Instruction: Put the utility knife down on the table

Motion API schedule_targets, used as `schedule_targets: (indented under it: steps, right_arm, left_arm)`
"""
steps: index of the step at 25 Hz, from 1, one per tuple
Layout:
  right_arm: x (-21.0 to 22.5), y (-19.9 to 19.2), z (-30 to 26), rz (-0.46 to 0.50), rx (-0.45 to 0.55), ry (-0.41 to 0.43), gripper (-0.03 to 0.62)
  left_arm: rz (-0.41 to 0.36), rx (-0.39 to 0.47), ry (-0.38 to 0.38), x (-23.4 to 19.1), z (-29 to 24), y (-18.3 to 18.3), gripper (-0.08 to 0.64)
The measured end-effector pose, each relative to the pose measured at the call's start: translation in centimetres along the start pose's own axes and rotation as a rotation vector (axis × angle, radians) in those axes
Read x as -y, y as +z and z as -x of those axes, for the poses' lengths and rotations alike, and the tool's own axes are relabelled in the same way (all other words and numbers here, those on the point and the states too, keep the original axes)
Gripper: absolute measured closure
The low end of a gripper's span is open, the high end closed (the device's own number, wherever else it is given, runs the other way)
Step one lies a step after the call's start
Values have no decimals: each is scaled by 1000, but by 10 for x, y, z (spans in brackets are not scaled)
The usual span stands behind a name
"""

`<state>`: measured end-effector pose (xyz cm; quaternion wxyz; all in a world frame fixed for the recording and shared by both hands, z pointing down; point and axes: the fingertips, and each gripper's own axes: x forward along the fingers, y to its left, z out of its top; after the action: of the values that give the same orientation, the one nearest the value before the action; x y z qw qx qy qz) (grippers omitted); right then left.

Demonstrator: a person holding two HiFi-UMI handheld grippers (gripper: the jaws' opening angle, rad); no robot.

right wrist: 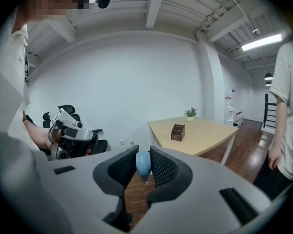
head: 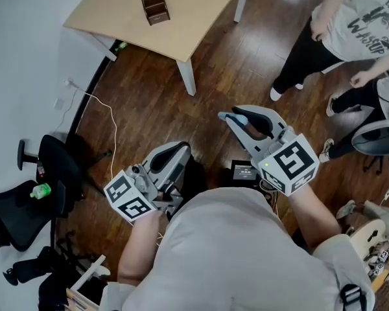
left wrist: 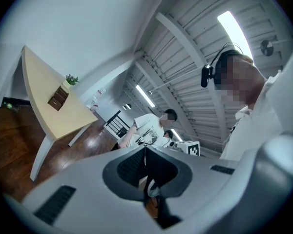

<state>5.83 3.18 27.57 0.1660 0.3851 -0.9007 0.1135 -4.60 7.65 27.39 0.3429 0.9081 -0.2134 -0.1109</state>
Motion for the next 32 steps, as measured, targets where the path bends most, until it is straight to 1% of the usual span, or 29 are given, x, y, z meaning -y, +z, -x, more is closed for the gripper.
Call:
schedule_targets:
  steps: [3,7,13,17,20,23,27,32]
  right_arm:
    - [7,16,-28,-12,-9,-34,518]
    - [12,29,-55,-8,6,-69,518]
    - [12,42,-100,-16,5,-96,518]
    - [19,43,-116,-22,-1,-96,518]
    - [34,46,-126,-27,1,-96,518]
    - [52,47,-139,-27,4,-81,518]
    - [82,42,-161,-32,0,-40,518]
    - [127,58,-189,-10,-4,33,518]
  left_arm:
    - [5,-23,-26,-26,3,29,557]
    - [-11,-43,-51,-49,6,51,557]
    - [-4,-65,-64,-87,21,77,557]
    - [1,-68,-67,-101,17,86,558]
    - [0,-77,-67,-111,7,94,558]
    - [-12,-76,-54,-124,-6,101,557]
    - [-18,-61,-12,-149,-28,109,557]
    - [-22,-25,42,-171,-63,125,558]
